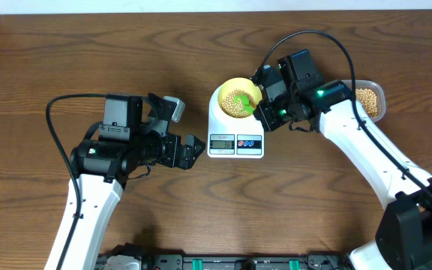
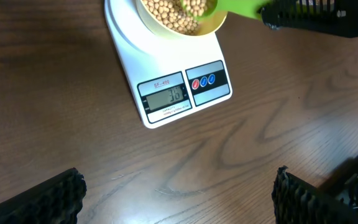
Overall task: Scoop item into bowl and weigh 50g on scale
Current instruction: 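Tip the scoop to pour soybeans into the yellow bowl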
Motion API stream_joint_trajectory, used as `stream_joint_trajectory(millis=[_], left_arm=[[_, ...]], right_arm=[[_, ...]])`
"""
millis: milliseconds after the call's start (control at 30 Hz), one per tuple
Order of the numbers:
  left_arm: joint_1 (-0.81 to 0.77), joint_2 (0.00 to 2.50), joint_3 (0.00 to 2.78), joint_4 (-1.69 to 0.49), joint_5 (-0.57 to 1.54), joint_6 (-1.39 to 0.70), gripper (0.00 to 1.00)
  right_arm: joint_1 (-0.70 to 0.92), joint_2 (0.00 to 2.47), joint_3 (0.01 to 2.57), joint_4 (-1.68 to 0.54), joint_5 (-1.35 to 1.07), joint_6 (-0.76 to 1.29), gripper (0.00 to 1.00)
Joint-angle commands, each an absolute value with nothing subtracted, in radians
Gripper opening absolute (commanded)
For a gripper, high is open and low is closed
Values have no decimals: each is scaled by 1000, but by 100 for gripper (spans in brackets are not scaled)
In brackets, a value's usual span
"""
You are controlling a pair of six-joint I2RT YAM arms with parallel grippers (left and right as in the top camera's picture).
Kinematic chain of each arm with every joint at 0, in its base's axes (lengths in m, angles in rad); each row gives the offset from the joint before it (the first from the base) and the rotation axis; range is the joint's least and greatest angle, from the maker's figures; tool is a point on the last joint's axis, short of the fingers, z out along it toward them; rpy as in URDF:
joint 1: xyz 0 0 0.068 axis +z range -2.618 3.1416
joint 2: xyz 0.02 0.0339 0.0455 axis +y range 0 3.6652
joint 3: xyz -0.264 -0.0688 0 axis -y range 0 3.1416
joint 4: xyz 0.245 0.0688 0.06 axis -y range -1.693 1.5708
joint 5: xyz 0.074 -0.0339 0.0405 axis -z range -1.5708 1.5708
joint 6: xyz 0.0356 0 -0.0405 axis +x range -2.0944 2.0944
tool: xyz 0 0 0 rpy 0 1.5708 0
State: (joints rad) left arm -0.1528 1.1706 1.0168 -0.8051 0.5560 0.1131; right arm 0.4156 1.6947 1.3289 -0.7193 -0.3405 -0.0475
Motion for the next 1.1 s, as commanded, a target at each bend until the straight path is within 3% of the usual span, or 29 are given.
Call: stream_joint_trajectory(millis=[0, 600, 1067], left_arm=[[-155, 1171, 1019, -807, 572, 131, 98], [-155, 1171, 1019, -807, 572, 130, 98], [-155, 1171, 1018, -807, 572, 131, 98]], right_arm=[[419, 1675, 1358, -714, -263, -108, 1], [432, 1675, 1359, -596, -205, -232, 1], [524, 1675, 1359, -575, 16, -375, 1]])
